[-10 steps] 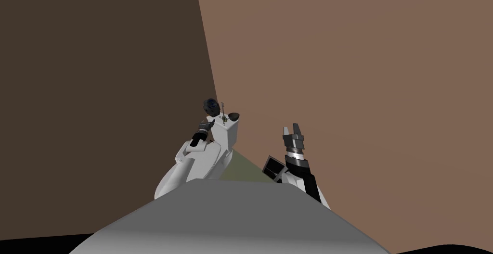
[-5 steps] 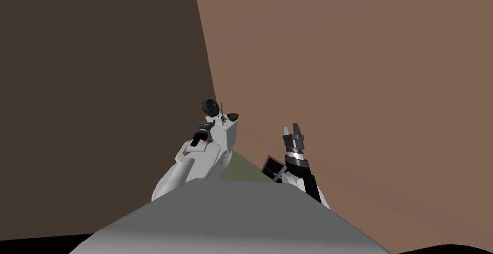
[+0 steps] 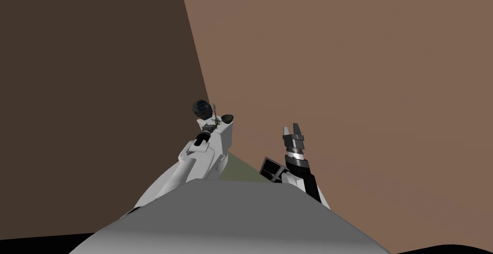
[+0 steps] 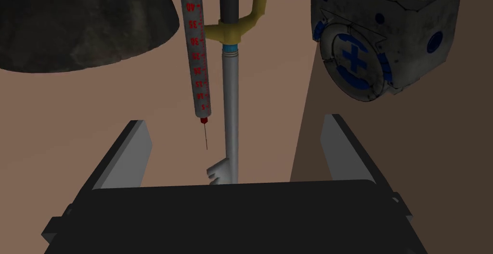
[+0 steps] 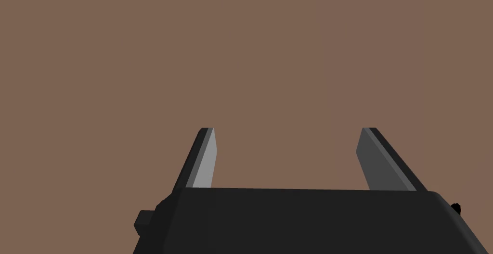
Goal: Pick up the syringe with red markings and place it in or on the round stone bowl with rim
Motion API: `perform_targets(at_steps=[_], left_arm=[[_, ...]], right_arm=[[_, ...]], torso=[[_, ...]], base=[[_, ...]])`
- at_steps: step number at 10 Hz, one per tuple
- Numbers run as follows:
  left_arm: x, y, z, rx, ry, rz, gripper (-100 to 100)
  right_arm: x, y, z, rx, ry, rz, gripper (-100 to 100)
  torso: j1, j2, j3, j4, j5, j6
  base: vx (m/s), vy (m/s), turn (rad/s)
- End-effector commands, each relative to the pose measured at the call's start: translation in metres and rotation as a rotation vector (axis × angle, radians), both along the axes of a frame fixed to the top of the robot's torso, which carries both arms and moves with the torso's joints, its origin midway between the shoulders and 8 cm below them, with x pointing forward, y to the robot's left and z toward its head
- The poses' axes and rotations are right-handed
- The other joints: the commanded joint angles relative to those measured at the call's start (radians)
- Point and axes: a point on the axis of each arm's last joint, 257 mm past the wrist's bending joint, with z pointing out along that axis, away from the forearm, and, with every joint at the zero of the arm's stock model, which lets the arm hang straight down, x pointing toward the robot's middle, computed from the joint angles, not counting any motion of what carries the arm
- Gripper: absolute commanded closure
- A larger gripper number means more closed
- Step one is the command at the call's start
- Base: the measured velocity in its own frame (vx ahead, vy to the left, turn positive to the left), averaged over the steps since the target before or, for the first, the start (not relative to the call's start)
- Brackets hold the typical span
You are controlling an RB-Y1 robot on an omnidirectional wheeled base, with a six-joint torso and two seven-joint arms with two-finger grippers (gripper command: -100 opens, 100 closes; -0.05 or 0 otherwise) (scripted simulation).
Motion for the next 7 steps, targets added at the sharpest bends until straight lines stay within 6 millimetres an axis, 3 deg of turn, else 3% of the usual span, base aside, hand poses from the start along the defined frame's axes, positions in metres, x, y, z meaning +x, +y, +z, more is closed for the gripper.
perform_targets(at_steps=[1, 2, 3, 4, 7], left_arm=[[0.004, -0.003, -0.013, 0.018, 0.044, -0.005, -100], [0.002, -0.003, -0.006, 0.011, 0.026, -0.004, -100], [0.003, -0.003, -0.008, 0.012, 0.030, -0.004, 0], [0.002, 0.024, -0.007, 0.012, 0.032, 0.025, -100], [0.002, 0.051, -0.006, 0.012, 0.032, 0.055, -100]], right_arm=[[0.000, 0.000, 0.000, 0.000, 0.000, 0.000, 0], [0.000, 0.000, 0.000, 0.000, 0.000, 0.000, 0], [0.000, 0.000, 0.000, 0.000, 0.000, 0.000, 0], [0.000, 0.000, 0.000, 0.000, 0.000, 0.000, 0], [0.000, 0.000, 0.000, 0.000, 0.000, 0.000, 0]], torso=[[0.000, 0.000, 0.000, 0.000, 0.000, 0.000], [0.001, 0.000, 0.000, 0.000, 0.000, 0.000], [0.002, 0.003, 0.001, 0.000, 0.000, -0.001], [0.002, 0.005, 0.003, 0.001, 0.000, -0.001], [0.000, 0.008, 0.004, 0.002, 0.000, -0.001]], base=[[0.087, -0.012, -0.129], [0.038, -0.001, -0.019], [0.008, -0.001, 0.004], [-0.010, -0.027, -0.194], [-0.020, -0.035, -0.133]])
